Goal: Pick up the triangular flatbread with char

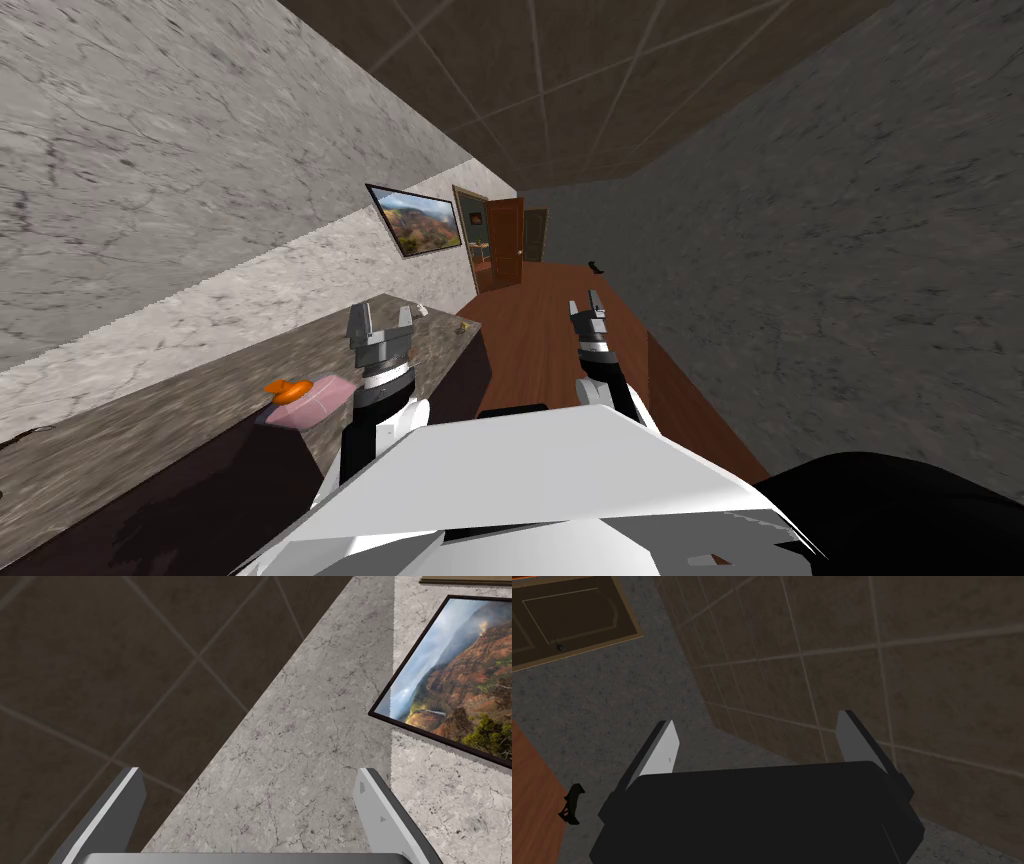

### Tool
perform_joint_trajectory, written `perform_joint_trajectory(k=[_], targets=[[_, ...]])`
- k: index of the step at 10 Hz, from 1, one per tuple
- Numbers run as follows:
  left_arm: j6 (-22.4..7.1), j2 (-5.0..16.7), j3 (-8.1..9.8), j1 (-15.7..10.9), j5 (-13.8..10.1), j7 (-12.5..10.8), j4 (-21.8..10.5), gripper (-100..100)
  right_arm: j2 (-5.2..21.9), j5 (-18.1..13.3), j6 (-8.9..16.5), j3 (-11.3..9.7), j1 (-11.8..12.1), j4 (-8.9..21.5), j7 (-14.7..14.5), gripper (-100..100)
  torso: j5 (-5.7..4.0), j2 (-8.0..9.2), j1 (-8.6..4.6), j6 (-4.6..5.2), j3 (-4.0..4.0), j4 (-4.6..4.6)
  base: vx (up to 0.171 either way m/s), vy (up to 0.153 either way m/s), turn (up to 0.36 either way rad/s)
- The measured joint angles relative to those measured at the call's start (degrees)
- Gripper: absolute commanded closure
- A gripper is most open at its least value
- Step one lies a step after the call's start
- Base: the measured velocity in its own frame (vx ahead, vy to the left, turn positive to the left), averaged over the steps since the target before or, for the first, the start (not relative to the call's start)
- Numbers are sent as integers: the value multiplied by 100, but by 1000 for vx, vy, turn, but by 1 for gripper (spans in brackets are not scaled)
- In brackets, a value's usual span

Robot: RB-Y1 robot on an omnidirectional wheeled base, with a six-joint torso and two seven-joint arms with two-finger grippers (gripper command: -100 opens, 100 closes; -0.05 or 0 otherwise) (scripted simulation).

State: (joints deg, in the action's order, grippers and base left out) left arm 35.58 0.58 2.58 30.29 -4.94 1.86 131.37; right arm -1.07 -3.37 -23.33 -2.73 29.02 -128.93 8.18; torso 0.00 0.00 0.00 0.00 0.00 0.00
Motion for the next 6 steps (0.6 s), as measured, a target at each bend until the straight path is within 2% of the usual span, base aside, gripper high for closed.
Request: perform_joint_trajectory(k=[4,6], targets=[[-85,495,104,114,-19,52,-135,-100,0,0,0,0,-1,0,0,0,2,8,10,1,4,2,-18,16,-123],[-186,794,239,170,-47,93,-270,-100,0,0,0,0,-1,0,0,0,3,10,12,1,6,2,-27,29,-147]])
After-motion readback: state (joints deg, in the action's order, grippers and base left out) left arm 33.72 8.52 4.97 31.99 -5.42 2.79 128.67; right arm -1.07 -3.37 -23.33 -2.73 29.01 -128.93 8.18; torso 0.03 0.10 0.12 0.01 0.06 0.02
